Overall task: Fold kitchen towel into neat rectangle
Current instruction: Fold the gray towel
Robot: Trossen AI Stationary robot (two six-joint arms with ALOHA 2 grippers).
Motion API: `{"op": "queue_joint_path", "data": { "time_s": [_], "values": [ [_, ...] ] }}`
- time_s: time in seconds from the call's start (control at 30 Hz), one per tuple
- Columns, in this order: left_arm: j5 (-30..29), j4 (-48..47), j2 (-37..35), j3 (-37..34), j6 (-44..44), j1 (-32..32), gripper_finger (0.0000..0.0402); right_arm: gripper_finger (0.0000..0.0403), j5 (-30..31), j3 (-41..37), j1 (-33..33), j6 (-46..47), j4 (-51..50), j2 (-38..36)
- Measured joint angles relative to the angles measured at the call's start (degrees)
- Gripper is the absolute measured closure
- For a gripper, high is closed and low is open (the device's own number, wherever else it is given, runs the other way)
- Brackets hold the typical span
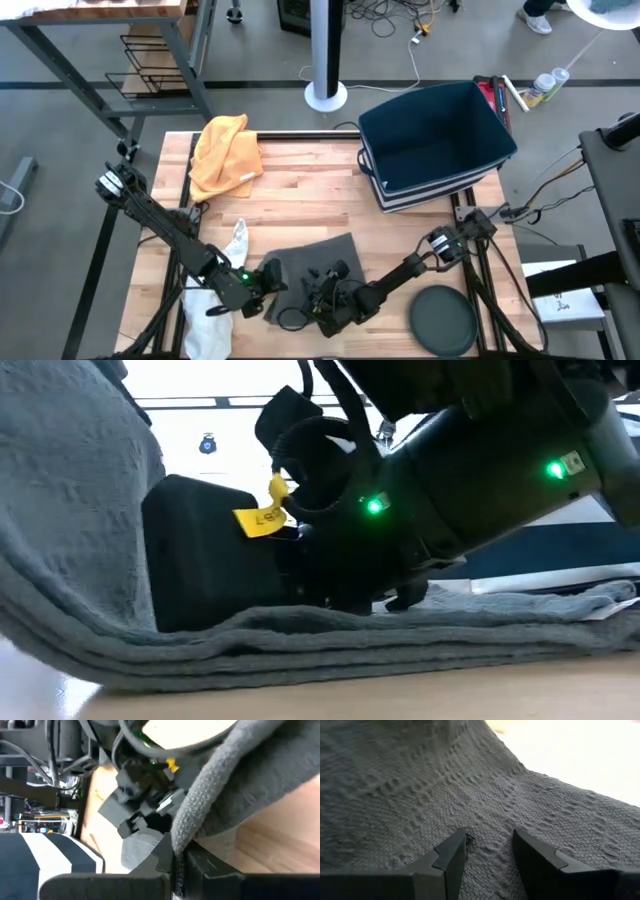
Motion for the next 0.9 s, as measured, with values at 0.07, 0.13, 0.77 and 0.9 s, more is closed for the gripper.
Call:
{"op": "queue_joint_path", "data": {
  "time_s": [0.07, 0.13, 0.77, 0.9],
  "values": [
    [0.0, -2.5, 0.0, 0.3, 0.1, 0.3, 0.0397, 0.0239, 0.3, 0.2, 0.0, -3.2, -1.2, -1.2],
    [-1.1, -4.5, 0.0, 0.3, 0.3, 0.4, 0.0397, 0.0237, 1.9, 0.0, 0.4, -4.5, -3.6, -3.3],
    [-6.0, -16.3, -0.4, 1.9, -1.1, 0.6, 0.0397, 0.0236, -8.2, -1.0, 6.5, -1.1, -4.8, -4.6],
    [-6.1, -17.7, -0.4, 4.0, -2.4, 0.6, 0.0394, 0.0236, -8.0, -1.0, 6.3, -1.3, -4.8, -4.3]
  ]
}}
